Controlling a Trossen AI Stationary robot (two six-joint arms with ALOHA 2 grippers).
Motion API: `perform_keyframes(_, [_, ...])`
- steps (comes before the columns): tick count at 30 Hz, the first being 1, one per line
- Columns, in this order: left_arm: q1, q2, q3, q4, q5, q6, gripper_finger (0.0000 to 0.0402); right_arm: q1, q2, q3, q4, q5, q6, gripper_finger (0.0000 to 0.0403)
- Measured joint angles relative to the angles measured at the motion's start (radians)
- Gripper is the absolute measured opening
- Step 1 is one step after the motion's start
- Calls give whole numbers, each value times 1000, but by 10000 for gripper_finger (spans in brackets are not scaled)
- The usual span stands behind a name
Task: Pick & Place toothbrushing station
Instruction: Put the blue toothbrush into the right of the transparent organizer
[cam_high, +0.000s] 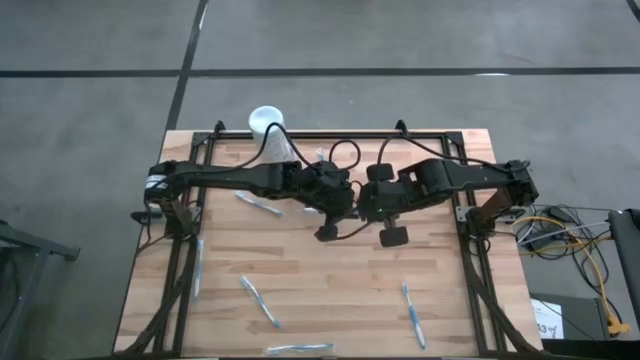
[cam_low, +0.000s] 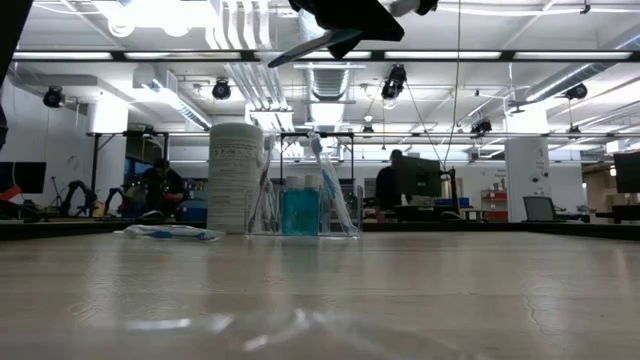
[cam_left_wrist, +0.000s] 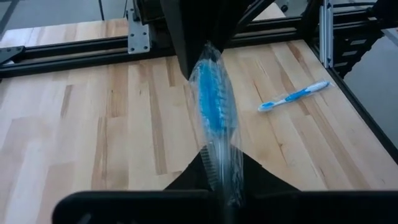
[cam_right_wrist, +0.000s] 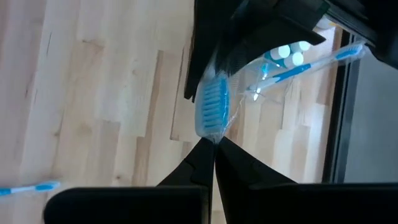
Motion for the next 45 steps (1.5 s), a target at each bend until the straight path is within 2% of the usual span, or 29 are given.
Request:
perform_keyframes(5, [0,0,0,0,2,2,25,0,-1,0,0,-3,20,8])
perform_keyframes(10, [-1,0,0,1,3,2,10,0,-1,0,0,-27,52,8])
perform_keyframes(16, [-1,0,0,1,5,2,22,0,-2,0,-3,-31,67,8])
perform_keyframes(20, [-1,0,0,1,5,2,11,0,-2,0,-4,-33,71,8])
perform_keyframes(26, [-1,0,0,1,5,2,20,0,-2,0,-6,-34,71,9])
perform_keyframes(42, [-1,0,0,0,2,2,12,0,-2,0,-5,-33,59,9])
perform_keyframes(45, [0,0,0,0,2,2,18,0,-2,0,-2,-33,102,9])
